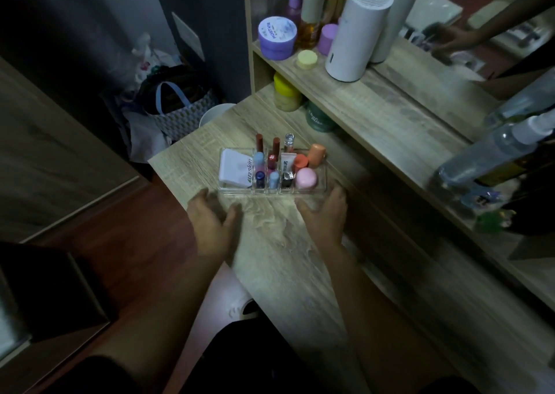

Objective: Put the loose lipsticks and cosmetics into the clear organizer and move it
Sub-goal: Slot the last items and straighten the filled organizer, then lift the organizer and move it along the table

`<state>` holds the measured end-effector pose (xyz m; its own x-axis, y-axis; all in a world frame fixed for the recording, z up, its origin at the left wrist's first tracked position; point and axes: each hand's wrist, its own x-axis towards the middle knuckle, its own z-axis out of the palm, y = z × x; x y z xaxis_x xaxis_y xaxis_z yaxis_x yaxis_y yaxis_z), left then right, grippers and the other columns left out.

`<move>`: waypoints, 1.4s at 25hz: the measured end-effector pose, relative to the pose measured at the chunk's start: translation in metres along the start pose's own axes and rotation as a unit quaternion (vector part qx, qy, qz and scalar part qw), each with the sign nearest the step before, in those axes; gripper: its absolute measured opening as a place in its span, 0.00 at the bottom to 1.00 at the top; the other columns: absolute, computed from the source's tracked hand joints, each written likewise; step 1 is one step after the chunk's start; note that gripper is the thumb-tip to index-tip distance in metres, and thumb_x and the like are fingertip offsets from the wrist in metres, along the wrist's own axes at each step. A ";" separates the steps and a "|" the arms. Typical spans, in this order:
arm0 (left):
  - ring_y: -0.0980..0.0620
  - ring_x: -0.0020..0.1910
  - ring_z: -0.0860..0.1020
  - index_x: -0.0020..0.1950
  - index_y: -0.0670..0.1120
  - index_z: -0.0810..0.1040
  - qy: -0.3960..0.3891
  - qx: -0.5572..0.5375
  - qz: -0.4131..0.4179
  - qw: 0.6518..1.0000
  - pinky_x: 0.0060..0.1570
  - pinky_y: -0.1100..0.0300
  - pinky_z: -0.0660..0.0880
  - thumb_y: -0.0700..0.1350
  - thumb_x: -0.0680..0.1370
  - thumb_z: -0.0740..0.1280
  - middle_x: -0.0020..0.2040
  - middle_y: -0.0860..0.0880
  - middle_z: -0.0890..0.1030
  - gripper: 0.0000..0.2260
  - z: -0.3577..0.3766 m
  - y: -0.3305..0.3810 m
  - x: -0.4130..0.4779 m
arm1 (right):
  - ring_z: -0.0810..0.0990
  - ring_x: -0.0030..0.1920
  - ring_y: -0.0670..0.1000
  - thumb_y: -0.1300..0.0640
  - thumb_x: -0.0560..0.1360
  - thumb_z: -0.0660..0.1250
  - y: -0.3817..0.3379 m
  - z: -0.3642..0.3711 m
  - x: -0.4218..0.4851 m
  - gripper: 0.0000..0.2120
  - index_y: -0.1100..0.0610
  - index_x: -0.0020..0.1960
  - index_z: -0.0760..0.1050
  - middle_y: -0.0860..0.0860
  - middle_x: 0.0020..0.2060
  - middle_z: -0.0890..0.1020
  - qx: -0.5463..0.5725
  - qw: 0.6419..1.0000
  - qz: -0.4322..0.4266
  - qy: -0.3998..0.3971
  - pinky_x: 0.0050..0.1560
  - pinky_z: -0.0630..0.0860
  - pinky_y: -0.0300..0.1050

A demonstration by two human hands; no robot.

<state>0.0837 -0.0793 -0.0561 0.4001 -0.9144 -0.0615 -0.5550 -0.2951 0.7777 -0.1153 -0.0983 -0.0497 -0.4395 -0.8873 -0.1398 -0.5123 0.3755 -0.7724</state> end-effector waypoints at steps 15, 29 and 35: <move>0.71 0.48 0.72 0.68 0.50 0.68 -0.186 -0.009 0.136 0.973 0.41 0.86 0.65 0.46 0.63 0.79 0.54 0.57 0.77 0.36 -0.004 0.005 0.080 | 0.75 0.59 0.47 0.60 0.65 0.77 0.005 -0.003 0.035 0.41 0.50 0.72 0.62 0.51 0.61 0.79 0.107 0.986 -0.019 -0.128 0.61 0.71 0.42; 0.55 0.55 0.77 0.71 0.54 0.65 -0.313 -0.014 0.176 0.933 0.53 0.59 0.73 0.47 0.64 0.79 0.58 0.54 0.77 0.39 -0.002 0.033 0.054 | 0.80 0.54 0.48 0.60 0.58 0.81 0.033 -0.046 -0.023 0.41 0.53 0.68 0.70 0.53 0.55 0.83 0.138 0.990 0.027 0.021 0.56 0.76 0.42; 0.50 0.57 0.76 0.72 0.49 0.65 -0.379 -0.007 0.198 0.904 0.57 0.56 0.72 0.42 0.66 0.78 0.60 0.49 0.77 0.38 0.028 0.060 0.017 | 0.78 0.50 0.45 0.61 0.57 0.80 0.063 -0.090 -0.064 0.40 0.54 0.67 0.70 0.53 0.54 0.84 0.134 0.985 0.044 0.102 0.50 0.73 0.35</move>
<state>0.0363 -0.1200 -0.0285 -0.4444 -0.8768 -0.1837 -0.5346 0.0950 0.8398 -0.1857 0.0066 -0.0339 -0.6261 -0.7724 -0.1070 -0.2653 0.3401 -0.9022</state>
